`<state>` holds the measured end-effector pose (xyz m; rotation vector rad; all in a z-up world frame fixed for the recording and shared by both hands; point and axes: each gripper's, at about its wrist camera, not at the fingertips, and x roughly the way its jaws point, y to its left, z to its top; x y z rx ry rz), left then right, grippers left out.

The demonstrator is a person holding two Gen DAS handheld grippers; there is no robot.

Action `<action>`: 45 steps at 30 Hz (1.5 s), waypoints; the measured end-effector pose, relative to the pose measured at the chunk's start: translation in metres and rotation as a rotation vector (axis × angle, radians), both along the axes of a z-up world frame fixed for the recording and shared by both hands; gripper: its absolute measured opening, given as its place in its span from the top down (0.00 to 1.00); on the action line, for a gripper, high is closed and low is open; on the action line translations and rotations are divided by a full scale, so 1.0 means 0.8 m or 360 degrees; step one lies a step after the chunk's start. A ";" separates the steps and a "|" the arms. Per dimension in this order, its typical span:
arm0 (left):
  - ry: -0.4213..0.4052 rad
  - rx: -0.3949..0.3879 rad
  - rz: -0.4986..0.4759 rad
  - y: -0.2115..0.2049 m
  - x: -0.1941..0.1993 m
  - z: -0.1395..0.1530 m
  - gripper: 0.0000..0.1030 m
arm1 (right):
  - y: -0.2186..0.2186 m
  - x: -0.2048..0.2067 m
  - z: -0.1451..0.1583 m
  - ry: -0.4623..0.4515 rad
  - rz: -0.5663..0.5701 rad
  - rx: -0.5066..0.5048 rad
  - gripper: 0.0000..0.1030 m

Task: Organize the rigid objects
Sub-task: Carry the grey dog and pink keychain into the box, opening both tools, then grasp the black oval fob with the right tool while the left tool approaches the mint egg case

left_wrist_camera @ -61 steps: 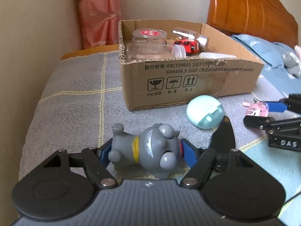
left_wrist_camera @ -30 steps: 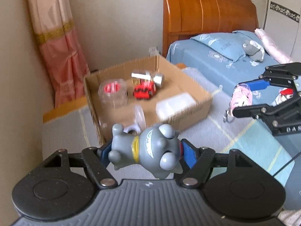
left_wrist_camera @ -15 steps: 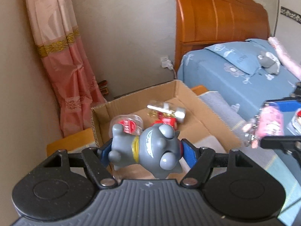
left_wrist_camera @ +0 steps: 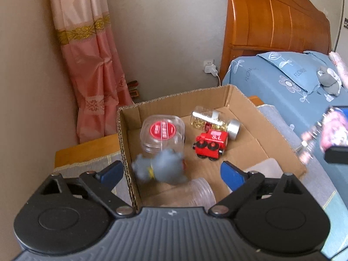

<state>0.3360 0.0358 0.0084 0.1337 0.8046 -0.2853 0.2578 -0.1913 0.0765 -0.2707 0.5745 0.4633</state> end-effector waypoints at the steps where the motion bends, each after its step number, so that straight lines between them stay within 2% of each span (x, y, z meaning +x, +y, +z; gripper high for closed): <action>1: 0.0005 0.0002 -0.0006 0.001 -0.004 0.001 0.07 | 0.000 0.002 0.000 0.0006 0.0001 0.0003 0.45; 13: -0.0035 0.0027 0.0013 0.020 -0.051 0.014 0.07 | 0.027 0.032 -0.002 0.0104 0.0085 0.0063 0.45; 17: -0.0068 0.0038 0.0010 0.026 -0.069 0.014 0.07 | 0.045 0.038 -0.010 0.0152 0.0136 0.0063 0.45; 27: -0.0049 0.0056 0.0028 0.042 -0.103 0.013 0.07 | 0.076 0.057 -0.043 0.0308 0.0187 0.0051 0.44; 28: -0.0053 0.0056 0.0032 0.043 -0.107 0.014 0.07 | 0.076 0.056 -0.046 0.0315 0.0182 0.0048 0.42; 29: -0.0056 0.0057 0.0036 0.044 -0.110 0.015 0.07 | 0.075 0.055 -0.046 0.0310 0.0168 0.0050 0.32; 32: -0.0056 0.0054 0.0038 0.045 -0.119 0.016 0.07 | 0.070 0.046 -0.045 0.0283 0.0145 0.0061 0.12; 35: -0.0054 0.0040 0.0044 0.046 -0.129 0.017 0.05 | 0.067 0.028 -0.040 0.0243 0.0138 0.0035 0.02; 40: -0.0053 0.0006 0.0056 0.044 -0.147 0.019 0.03 | 0.061 -0.009 -0.042 0.0196 0.0122 -0.0011 0.00; 45: -0.0073 0.0013 0.0079 0.040 -0.170 0.016 0.02 | 0.059 -0.048 -0.061 0.0210 0.0141 0.0004 0.00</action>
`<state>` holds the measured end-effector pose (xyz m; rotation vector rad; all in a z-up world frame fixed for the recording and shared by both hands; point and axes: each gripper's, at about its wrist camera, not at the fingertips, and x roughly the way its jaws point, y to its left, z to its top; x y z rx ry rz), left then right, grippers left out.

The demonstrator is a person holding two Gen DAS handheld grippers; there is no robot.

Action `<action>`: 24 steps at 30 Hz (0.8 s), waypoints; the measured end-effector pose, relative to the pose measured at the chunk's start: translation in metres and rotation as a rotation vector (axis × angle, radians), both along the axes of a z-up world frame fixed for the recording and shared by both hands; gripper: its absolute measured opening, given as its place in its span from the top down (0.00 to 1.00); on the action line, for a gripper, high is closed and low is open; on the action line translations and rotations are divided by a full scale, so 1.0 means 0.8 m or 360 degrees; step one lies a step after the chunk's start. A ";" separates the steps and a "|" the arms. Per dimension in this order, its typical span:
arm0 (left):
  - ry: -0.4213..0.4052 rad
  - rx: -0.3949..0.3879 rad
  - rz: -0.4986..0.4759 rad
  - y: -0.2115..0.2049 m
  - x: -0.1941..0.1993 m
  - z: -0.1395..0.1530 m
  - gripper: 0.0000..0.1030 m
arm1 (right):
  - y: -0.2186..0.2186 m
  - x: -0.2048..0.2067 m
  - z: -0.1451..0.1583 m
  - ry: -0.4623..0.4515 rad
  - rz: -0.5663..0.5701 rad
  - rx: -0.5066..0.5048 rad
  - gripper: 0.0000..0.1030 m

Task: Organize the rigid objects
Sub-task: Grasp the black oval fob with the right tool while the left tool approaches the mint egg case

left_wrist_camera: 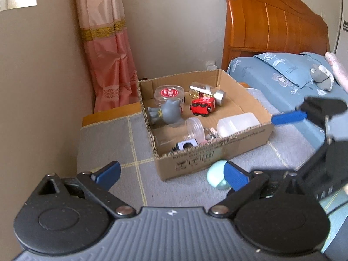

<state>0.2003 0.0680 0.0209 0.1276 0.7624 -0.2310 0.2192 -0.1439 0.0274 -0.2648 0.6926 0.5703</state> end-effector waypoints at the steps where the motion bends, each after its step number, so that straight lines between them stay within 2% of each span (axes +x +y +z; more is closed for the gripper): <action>1: -0.0006 0.0008 0.0005 -0.001 -0.005 -0.002 0.02 | 0.001 -0.007 -0.007 0.0002 0.0013 -0.0001 0.00; 6: -0.0016 -0.0002 0.0069 -0.001 -0.031 -0.015 0.02 | 0.003 -0.039 -0.053 0.0067 0.0100 -0.0009 0.00; 11: 0.0020 -0.0100 0.0203 0.009 -0.047 -0.028 0.02 | 0.007 -0.051 -0.095 0.0116 0.0178 -0.0047 0.00; 14: 0.0047 -0.0170 0.0261 0.015 -0.049 -0.035 0.02 | 0.006 -0.047 -0.111 0.0136 0.0219 -0.0033 0.00; 24: 0.0107 -0.0214 0.0327 0.025 -0.052 -0.054 0.02 | 0.011 -0.013 -0.141 0.0163 0.0310 -0.0022 0.00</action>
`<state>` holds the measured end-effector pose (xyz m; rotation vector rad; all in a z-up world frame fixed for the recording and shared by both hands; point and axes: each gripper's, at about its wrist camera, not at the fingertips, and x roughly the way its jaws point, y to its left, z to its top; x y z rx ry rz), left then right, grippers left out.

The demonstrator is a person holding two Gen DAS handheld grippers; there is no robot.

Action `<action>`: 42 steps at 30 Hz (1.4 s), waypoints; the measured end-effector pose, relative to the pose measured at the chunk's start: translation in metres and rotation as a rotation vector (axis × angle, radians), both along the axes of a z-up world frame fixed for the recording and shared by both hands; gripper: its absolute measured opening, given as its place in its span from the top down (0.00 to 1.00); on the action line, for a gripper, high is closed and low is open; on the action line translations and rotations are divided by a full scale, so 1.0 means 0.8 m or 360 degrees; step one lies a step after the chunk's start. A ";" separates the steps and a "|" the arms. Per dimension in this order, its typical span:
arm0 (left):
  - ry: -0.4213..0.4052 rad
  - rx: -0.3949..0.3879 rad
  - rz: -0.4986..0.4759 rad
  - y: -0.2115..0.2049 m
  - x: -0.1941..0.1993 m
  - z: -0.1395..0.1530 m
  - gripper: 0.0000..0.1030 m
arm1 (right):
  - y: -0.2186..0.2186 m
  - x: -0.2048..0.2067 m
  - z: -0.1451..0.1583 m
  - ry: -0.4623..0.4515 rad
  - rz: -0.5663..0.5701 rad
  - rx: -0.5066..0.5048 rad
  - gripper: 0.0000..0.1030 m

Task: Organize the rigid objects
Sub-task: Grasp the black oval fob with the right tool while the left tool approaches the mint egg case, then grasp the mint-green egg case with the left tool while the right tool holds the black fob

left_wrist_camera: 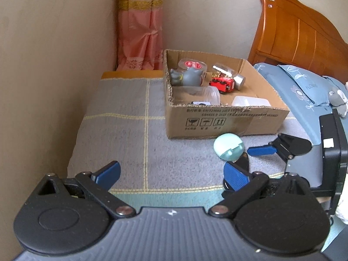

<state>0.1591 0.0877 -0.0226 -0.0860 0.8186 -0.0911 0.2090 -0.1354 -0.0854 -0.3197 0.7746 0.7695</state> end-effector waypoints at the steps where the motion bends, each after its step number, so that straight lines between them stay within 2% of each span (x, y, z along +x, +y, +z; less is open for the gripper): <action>1: 0.0005 -0.0009 0.0002 0.001 -0.001 -0.002 0.02 | 0.002 0.002 -0.002 -0.0008 0.0013 -0.0010 0.00; 7: 0.0018 -0.0030 0.0009 0.005 -0.001 -0.006 0.02 | 0.014 0.004 -0.004 -0.0018 0.0111 -0.0052 0.00; 13: 0.0029 -0.0021 0.0004 0.005 0.000 -0.009 0.02 | 0.021 -0.023 -0.001 0.0014 0.0194 -0.0084 0.00; 20: 0.0035 -0.0006 -0.0010 0.000 -0.001 -0.009 0.02 | 0.027 -0.023 -0.004 -0.0025 0.0097 -0.0049 0.00; 24: 0.0042 0.0012 -0.0030 -0.004 0.002 -0.010 0.02 | 0.024 -0.032 -0.002 -0.0057 0.0057 -0.0022 0.10; 29: 0.0052 0.0039 -0.0078 -0.015 0.008 -0.012 0.02 | 0.017 -0.044 0.000 -0.0055 -0.0071 -0.0030 0.10; 38: 0.0071 0.0080 -0.0187 -0.044 0.018 -0.018 0.02 | -0.024 -0.047 0.003 -0.0012 -0.0519 -0.0076 0.10; 42: 0.0066 0.0097 -0.0226 -0.058 0.026 -0.020 0.02 | -0.048 -0.052 0.001 -0.0002 -0.0655 -0.0080 0.10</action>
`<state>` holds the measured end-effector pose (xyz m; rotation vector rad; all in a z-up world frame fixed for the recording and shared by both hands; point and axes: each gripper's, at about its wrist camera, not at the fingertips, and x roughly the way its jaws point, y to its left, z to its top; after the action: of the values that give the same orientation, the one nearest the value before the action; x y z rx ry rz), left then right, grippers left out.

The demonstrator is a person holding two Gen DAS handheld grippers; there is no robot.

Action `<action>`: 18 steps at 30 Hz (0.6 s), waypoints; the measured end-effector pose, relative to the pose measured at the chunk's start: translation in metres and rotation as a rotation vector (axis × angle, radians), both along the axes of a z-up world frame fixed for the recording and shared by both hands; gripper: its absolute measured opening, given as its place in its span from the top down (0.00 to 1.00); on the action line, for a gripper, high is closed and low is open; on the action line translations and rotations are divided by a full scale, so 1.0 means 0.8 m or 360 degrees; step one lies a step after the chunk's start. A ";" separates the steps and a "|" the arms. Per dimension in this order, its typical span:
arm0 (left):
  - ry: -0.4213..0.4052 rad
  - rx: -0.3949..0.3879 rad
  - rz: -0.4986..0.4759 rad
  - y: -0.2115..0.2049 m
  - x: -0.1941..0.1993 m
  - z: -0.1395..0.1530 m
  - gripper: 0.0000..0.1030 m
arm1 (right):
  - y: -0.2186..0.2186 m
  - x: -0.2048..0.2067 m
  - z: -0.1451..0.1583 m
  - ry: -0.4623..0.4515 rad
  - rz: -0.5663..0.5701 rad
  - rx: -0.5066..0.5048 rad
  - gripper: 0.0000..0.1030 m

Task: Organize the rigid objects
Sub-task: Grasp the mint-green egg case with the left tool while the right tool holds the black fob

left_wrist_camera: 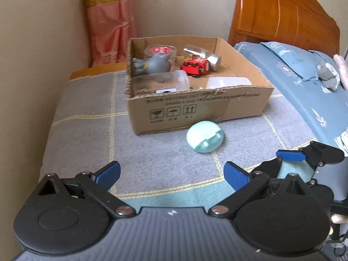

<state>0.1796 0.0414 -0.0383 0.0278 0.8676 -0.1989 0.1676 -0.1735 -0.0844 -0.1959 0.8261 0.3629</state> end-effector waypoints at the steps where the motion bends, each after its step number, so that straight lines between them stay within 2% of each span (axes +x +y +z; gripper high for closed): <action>1: -0.0006 0.0004 -0.0012 -0.004 0.003 -0.001 0.02 | -0.005 -0.001 0.000 0.0000 -0.0027 0.0002 0.10; 6: -0.0031 -0.0008 -0.0086 -0.022 0.021 -0.009 0.02 | -0.026 -0.005 -0.001 -0.0010 -0.0104 0.0020 0.09; 8: -0.0027 -0.0008 -0.0098 -0.029 0.030 -0.015 0.02 | -0.029 -0.006 -0.003 -0.0004 -0.0108 0.0012 0.01; 9: -0.0023 -0.0010 -0.0104 -0.033 0.034 -0.019 0.02 | -0.030 -0.006 -0.004 0.0002 -0.0112 0.0009 0.00; 18: -0.0025 0.0063 -0.0165 -0.067 0.068 -0.051 0.03 | -0.031 -0.014 -0.008 -0.0041 -0.0083 0.0031 0.00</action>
<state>0.2337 -0.0122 -0.0794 0.1113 0.8552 -0.2780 0.1564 -0.1987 -0.0907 -0.1600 0.8007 0.3189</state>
